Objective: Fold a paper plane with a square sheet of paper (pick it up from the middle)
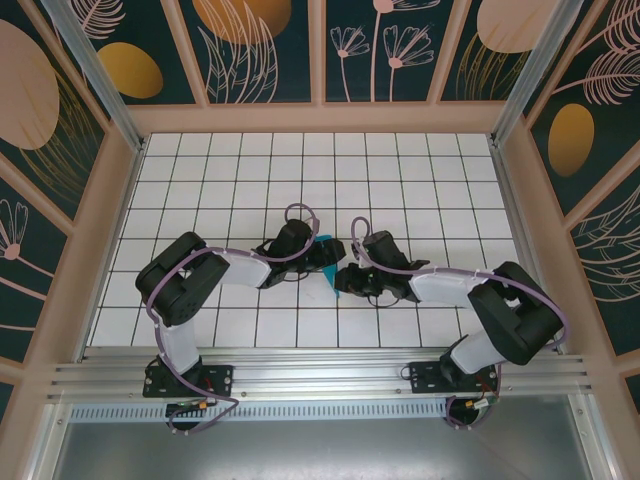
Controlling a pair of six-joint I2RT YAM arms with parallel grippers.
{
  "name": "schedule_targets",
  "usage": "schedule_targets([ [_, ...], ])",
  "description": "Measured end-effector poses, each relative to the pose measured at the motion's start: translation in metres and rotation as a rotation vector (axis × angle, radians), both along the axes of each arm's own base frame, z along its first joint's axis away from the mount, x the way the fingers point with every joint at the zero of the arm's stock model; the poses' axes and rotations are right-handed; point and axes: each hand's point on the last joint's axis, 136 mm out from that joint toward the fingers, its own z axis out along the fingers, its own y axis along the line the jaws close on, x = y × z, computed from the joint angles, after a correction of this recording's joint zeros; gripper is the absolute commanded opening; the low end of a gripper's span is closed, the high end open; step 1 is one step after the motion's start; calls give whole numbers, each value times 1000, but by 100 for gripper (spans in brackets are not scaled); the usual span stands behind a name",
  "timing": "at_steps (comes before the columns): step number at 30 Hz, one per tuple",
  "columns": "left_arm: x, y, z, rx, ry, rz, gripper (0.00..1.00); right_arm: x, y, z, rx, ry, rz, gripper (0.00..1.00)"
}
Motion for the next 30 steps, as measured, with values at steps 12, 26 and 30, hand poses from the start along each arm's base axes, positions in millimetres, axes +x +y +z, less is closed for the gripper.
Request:
schedule_targets([
  [12, 0, -1, 0, 0, 2, -2, 65, 7, 14, 15, 67, -7, 11, 0],
  [26, 1, -2, -1, 3, 5, -3, 64, 3, 2, -28, 37, 77, -28, 0],
  [30, 1, -2, -1, 4, 6, -2, 64, 2, 2, -28, 52, 67, -25, 0],
])
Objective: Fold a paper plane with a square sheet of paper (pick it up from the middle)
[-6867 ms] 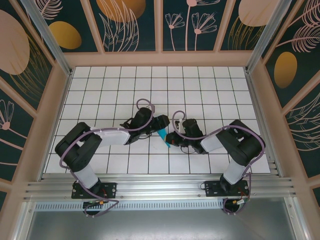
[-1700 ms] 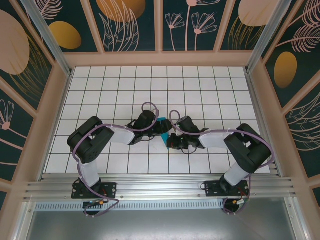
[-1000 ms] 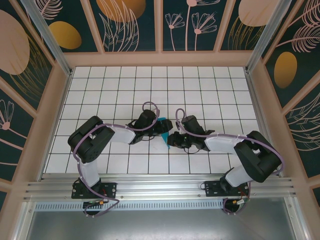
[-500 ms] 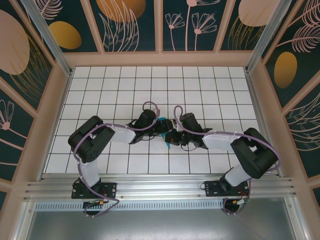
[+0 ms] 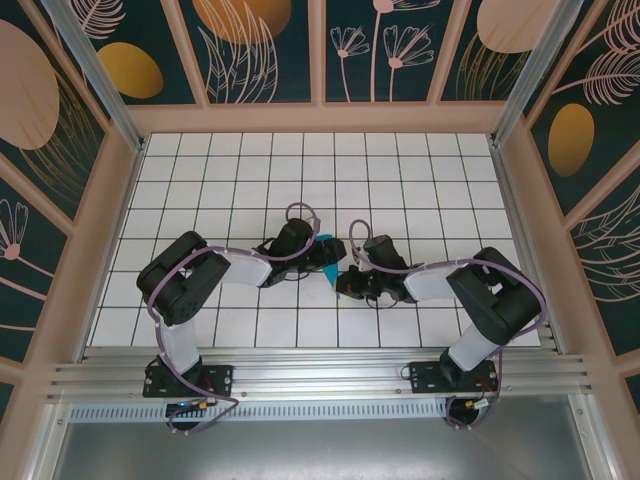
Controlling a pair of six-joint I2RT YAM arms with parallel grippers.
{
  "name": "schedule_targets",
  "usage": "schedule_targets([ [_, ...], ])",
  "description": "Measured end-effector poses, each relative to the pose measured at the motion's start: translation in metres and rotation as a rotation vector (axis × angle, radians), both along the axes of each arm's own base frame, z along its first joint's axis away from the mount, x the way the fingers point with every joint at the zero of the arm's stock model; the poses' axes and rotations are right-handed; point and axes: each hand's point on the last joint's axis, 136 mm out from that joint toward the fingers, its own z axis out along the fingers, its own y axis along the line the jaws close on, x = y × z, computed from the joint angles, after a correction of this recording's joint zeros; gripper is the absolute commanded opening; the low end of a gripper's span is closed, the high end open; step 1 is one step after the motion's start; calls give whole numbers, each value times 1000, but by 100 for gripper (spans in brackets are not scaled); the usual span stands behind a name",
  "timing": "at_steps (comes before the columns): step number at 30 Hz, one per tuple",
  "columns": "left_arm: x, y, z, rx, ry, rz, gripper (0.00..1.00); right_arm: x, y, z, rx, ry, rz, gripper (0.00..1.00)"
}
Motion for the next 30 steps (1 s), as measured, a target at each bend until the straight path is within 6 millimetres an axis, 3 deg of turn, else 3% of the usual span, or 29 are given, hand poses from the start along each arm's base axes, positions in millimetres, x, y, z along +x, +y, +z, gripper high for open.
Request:
schedule_targets([
  [6, 0, 0, 0, 1, 1, 0, 64, -2, -1, 1, 7, -6, 0, 2],
  [15, 0, 0, 0, 1, 2, 0, 64, -19, -14, -1, -28, 10, 22, 3],
  [20, 0, 0, 0, 1, 2, 0, 64, -29, -23, 8, -54, 31, 22, 3],
  [26, 0, -1, 0, 0, 3, -2, 65, -6, -6, 50, 27, -70, 11, 6],
  [30, 1, -1, 0, -2, 6, -4, 65, 10, 6, 58, 76, -95, -17, 6],
])
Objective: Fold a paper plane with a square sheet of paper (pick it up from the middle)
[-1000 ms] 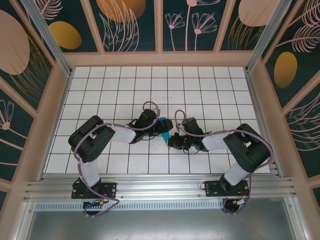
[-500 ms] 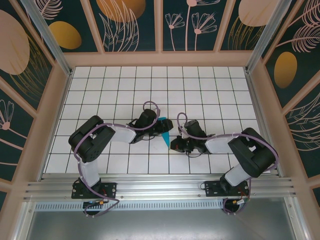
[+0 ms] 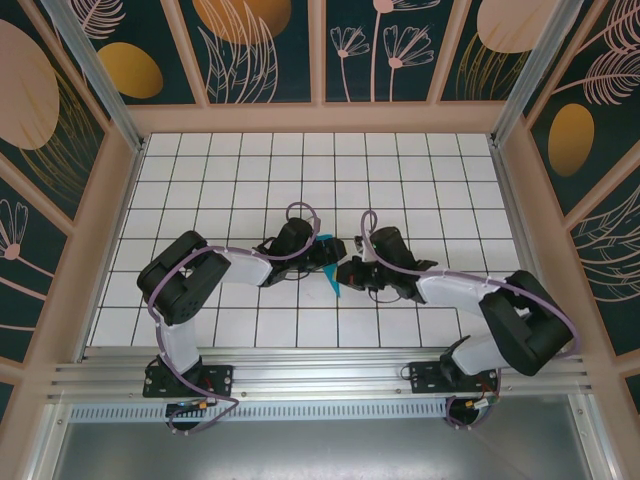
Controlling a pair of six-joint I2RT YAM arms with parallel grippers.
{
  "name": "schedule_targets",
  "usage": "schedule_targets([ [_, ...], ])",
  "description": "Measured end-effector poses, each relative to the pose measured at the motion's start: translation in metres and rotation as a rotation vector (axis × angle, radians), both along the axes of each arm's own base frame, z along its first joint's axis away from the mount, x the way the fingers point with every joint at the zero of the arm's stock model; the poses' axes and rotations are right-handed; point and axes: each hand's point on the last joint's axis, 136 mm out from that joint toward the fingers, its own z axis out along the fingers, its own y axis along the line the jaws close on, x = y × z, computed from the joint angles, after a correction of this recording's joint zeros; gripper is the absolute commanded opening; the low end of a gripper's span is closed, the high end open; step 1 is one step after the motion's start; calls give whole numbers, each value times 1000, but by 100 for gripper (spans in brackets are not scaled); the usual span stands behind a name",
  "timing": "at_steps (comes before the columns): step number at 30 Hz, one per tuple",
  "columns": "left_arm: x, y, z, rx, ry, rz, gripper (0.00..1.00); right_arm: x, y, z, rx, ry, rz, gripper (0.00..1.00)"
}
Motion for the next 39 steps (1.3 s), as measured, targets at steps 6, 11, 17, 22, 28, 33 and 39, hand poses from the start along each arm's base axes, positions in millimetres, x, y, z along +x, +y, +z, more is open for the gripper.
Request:
schedule_targets([
  [6, 0, 0, 0, -1, 1, -2, 65, 13, 5, -26, 0, 59, -61, 6],
  [11, 0, -1, 0, -2, 0, -2, 65, 17, 5, -45, -11, 100, -83, 6],
  [17, 0, -1, 0, -2, 0, -2, 65, 14, 3, -56, -32, 120, -83, 3],
  [22, 1, -1, 1, 2, -1, -3, 66, 12, 1, -58, -33, 93, -65, 0],
  [28, 1, -2, 0, 40, -11, -23, 67, 11, 1, -59, -29, 67, -24, 0],
  [33, 1, -3, 0, 58, -26, -41, 68, 10, 1, -59, -30, 45, 7, 0],
  [39, 2, -2, 1, 57, -34, -55, 69, 9, 1, -60, -30, 37, 34, 0],
])
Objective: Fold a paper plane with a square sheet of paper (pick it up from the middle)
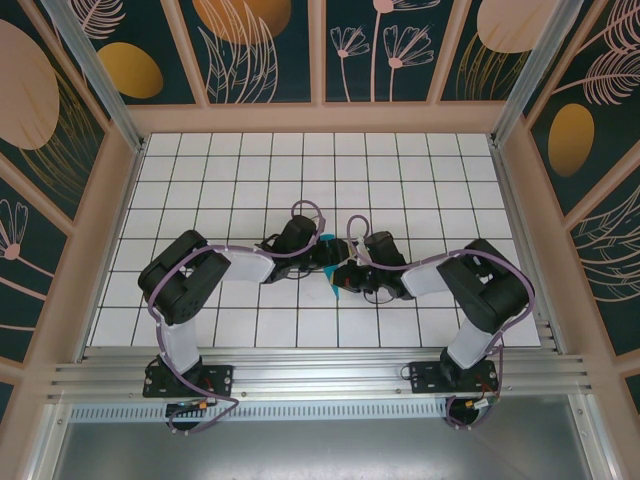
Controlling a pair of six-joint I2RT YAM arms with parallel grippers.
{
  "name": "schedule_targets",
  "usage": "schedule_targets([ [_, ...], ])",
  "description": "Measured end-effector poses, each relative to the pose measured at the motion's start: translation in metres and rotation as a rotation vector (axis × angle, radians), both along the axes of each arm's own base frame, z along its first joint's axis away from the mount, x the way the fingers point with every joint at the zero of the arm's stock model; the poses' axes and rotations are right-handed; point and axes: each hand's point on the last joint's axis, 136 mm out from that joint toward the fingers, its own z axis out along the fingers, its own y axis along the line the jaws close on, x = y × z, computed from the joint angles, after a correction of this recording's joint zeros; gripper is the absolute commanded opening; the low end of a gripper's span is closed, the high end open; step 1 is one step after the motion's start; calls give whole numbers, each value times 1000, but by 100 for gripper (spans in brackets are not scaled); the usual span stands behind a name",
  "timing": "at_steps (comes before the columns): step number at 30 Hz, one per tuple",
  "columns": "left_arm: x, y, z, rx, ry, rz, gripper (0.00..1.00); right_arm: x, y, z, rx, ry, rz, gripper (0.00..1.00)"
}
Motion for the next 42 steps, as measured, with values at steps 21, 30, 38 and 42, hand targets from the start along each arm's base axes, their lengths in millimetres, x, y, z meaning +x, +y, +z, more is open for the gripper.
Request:
schedule_targets([
  [21, 48, 23, 2, 21, -103, 66, 69, -2, -1, 0, -2, -22, 63, 0],
  [30, 69, 34, 2, 28, -122, 85, 69, -3, -1, -1, -5, -34, 92, 0],
  [38, 97, 44, 6, 58, -144, 101, 69, -4, -1, -1, -5, -43, 120, 0],
  [42, 114, 61, 12, 65, -157, 139, 69, -5, -2, 0, -1, -46, 143, 0],
])
